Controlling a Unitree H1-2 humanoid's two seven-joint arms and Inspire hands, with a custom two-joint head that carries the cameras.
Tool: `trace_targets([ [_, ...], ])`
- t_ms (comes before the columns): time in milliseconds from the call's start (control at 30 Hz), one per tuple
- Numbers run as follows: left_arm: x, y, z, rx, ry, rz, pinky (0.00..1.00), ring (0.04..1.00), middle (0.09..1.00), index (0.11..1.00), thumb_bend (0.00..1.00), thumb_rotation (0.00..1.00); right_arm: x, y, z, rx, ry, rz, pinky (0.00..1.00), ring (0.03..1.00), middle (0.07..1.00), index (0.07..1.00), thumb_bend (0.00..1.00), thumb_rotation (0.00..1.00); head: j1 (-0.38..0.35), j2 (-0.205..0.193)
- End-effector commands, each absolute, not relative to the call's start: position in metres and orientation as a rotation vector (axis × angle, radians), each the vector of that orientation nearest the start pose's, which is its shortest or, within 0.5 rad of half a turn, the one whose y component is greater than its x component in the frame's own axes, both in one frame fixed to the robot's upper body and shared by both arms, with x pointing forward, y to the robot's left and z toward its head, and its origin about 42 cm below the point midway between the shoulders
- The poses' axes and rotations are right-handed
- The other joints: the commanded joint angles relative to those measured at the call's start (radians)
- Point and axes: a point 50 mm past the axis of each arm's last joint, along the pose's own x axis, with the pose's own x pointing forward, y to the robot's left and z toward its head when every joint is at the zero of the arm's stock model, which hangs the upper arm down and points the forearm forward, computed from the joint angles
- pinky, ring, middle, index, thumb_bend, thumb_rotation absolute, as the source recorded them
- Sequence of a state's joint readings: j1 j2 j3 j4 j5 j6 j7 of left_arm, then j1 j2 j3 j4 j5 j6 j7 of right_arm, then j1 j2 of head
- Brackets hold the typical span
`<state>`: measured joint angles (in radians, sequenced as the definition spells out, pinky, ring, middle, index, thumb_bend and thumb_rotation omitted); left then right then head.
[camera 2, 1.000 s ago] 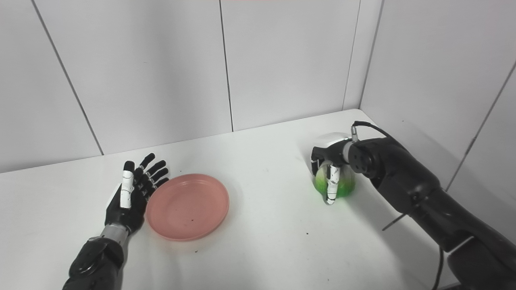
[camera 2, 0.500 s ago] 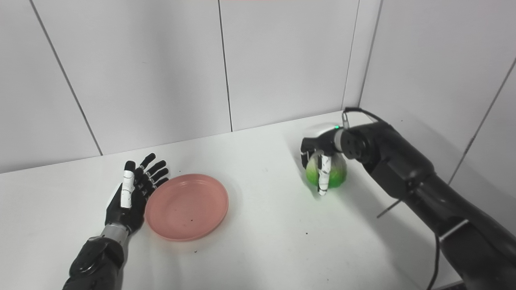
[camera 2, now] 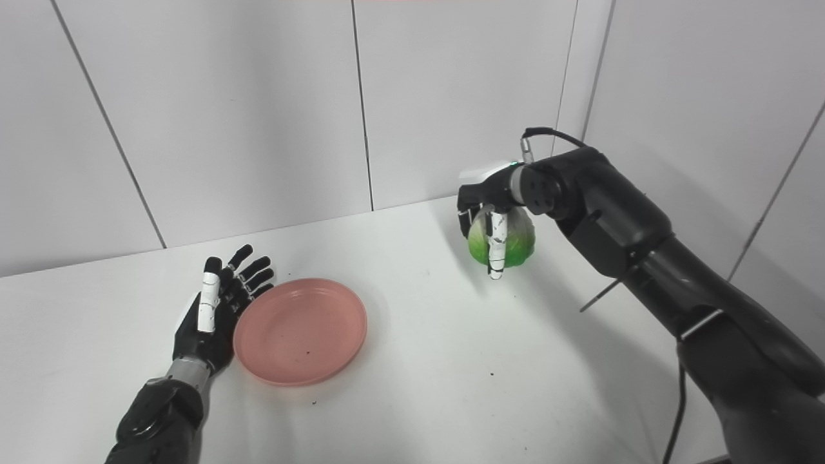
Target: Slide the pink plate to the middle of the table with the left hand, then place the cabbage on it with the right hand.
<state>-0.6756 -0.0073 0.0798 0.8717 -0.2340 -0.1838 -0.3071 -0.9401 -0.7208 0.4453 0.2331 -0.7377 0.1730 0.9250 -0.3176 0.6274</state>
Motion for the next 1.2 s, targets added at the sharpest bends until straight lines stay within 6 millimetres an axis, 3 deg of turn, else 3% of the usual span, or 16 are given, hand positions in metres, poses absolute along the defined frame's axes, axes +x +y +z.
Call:
trace_targets([
  [0,0.472,0.145,0.119,-0.223,0.052,-0.361,0.85,0.869,0.846,0.899,0.94,0.91,0.490,-0.295,0.419,-1.691,0.100,0.473,0.43,0.431,0.543,0.491,0.52,0.00,0.012,0.001],
  [100,0.472,0.142,0.120,-0.224,0.055,-0.367,0.84,0.867,0.842,0.899,0.94,0.91,0.491,-0.277,0.424,-1.689,0.054,0.500,0.38,0.419,0.530,0.506,0.52,0.00,0.041,0.001],
  [300,0.470,0.133,0.120,-0.229,0.058,-0.364,0.84,0.866,0.839,0.892,0.94,0.89,0.488,-0.248,0.431,-1.704,-0.021,0.535,0.46,0.433,0.531,0.493,0.52,0.00,0.111,-0.003],
  [467,0.468,0.124,0.120,-0.222,0.048,-0.364,0.83,0.860,0.832,0.887,0.91,0.90,0.485,-0.219,0.439,-1.669,-0.098,0.565,0.38,0.421,0.515,0.509,0.52,0.00,0.166,-0.007],
  [867,0.464,0.107,0.120,-0.233,0.050,-0.339,0.79,0.821,0.789,0.858,0.94,0.86,0.479,-0.163,0.439,-1.673,-0.234,0.653,0.48,0.442,0.541,0.480,0.52,0.00,0.269,-0.020],
  [1000,0.462,0.103,0.119,-0.230,0.045,-0.337,0.77,0.825,0.795,0.854,0.94,0.86,0.479,-0.144,0.433,-1.648,-0.270,0.691,0.41,0.422,0.502,0.524,0.52,0.00,0.295,-0.024],
  [1033,0.462,0.102,0.118,-0.230,0.044,-0.337,0.77,0.823,0.794,0.856,0.95,0.87,0.479,-0.140,0.431,-1.637,-0.280,0.701,0.36,0.402,0.486,0.544,0.51,0.00,0.295,-0.024],
  [1167,0.460,0.098,0.116,-0.245,0.044,-0.337,0.78,0.822,0.787,0.859,0.94,0.86,0.477,-0.128,0.426,-1.610,-0.303,0.725,0.36,0.406,0.491,0.537,0.52,0.00,0.326,-0.027],
])
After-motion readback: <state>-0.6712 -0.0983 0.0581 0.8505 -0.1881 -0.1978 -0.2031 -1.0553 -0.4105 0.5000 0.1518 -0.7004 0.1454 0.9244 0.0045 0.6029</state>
